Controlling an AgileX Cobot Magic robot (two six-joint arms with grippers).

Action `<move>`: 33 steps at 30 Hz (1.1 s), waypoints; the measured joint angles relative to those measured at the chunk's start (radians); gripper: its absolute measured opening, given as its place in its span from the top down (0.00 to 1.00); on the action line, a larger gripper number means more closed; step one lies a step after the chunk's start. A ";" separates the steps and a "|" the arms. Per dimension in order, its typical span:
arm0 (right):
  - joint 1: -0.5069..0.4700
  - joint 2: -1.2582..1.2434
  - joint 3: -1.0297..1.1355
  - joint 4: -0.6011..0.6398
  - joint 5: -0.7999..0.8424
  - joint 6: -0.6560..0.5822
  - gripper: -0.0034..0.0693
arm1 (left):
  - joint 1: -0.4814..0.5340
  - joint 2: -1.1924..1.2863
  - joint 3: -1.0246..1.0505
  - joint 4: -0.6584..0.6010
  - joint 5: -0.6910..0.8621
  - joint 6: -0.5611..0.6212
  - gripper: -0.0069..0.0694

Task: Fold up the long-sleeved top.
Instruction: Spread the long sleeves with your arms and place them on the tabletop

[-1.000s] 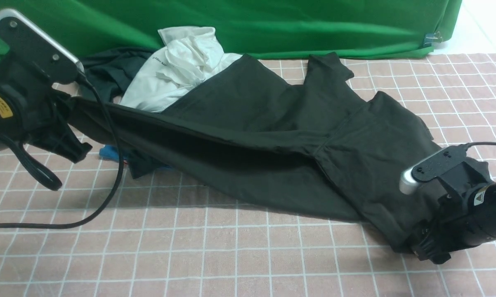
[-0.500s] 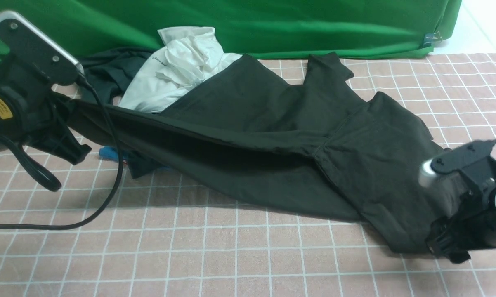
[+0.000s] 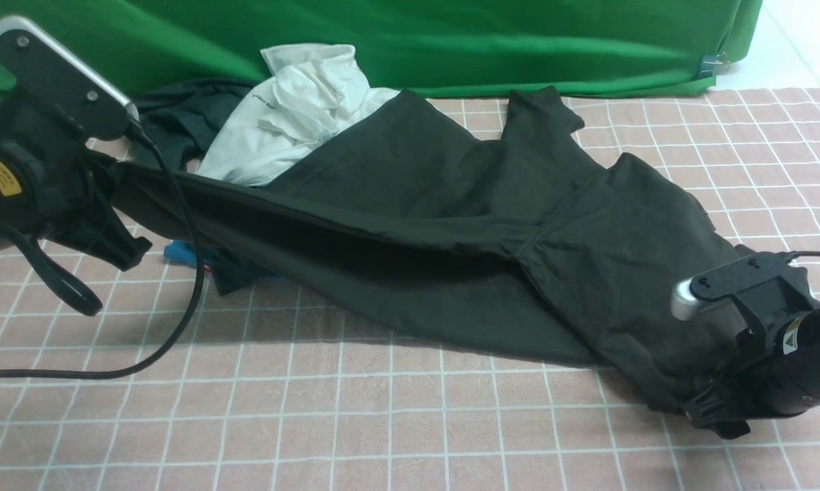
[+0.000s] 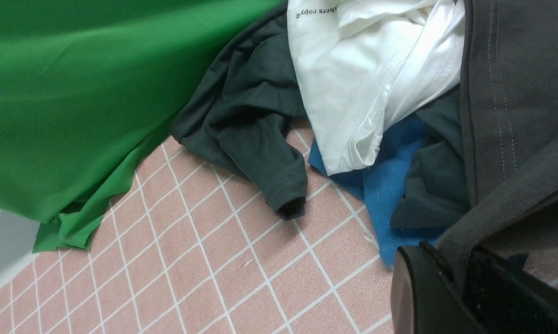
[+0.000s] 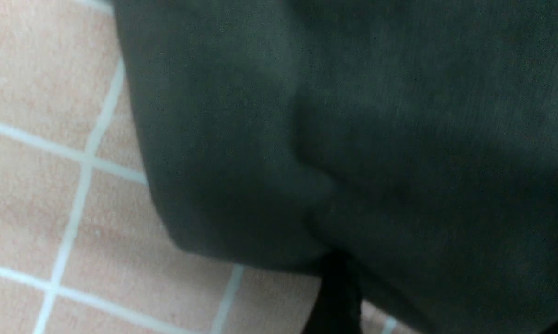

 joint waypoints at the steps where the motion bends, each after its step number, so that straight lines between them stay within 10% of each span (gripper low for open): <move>1: 0.000 0.001 0.000 0.001 -0.004 0.000 0.24 | 0.000 0.000 0.000 0.000 0.000 0.000 0.89; 9: 0.003 0.005 -0.002 -0.014 0.004 0.000 0.83 | 0.000 0.001 0.000 0.000 0.000 -0.002 0.89; 33: 0.109 -0.603 -0.277 0.119 0.734 0.033 0.86 | 0.000 -0.056 0.000 0.000 0.000 -0.002 0.89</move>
